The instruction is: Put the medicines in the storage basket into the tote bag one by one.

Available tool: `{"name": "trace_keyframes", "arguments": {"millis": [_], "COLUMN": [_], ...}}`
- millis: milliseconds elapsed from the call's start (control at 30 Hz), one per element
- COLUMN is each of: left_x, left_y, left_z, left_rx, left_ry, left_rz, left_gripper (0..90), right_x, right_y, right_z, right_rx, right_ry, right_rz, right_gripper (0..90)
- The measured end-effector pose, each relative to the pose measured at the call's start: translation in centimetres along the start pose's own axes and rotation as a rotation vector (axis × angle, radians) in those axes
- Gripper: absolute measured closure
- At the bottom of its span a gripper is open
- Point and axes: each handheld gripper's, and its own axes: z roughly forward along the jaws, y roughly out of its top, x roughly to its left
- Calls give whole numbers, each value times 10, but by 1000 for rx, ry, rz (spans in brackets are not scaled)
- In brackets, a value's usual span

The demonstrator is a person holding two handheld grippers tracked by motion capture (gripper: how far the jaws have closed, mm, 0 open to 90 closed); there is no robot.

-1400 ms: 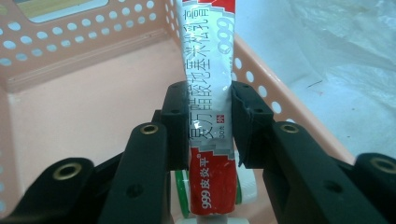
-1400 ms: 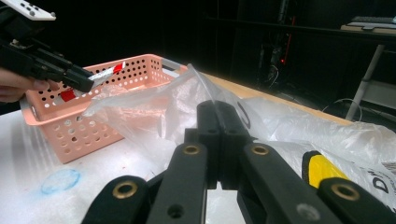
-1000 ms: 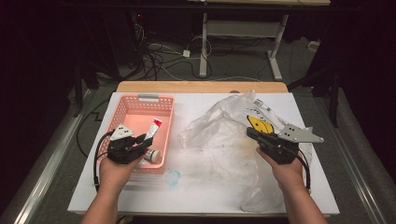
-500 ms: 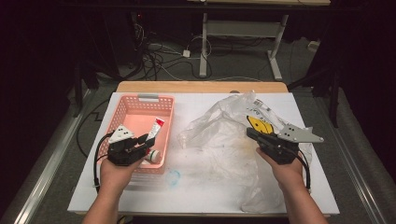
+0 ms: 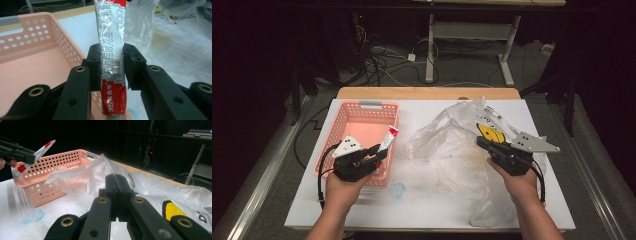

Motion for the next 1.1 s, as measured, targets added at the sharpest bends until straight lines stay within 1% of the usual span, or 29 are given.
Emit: {"name": "trace_keyframes", "arguments": {"millis": [133,200,233,300,400,533,600,667,900,1100], "left_x": [-10,-14,-16,-19,-22,-26,-28,-32,-49,-62], "left_y": [2,4,5,6,6,6,6,6,8,5], "left_z": [4,4,4,3,3,7,9,11,25,40], "left_rx": [2,-4,-9,-15,-15,-5,-8,-6,17,55], "left_ry": [-33,-67,-73,-74,-80,-90,-100,-107,-154,-182], "left_rz": [17,9,12,23,26,34,32,39,69,95], "left_gripper": [678,678,678,678,678,678,678,678,678,678], "right_x": [1,1,2,2,2,3,4,4,6,7], "right_y": [0,1,1,1,0,0,1,1,2,3], "right_z": [1,1,1,2,4,5,5,5,7,7], "right_rx": [-3,-7,-7,-9,-6,-6,-7,-12,-12,-18], "right_ry": [0,0,-2,-2,-2,2,1,2,5,9], "right_rz": [1,1,1,11,11,10,7,13,7,16], "right_gripper": [900,900,900,900,900,900,900,900,900,900]}}
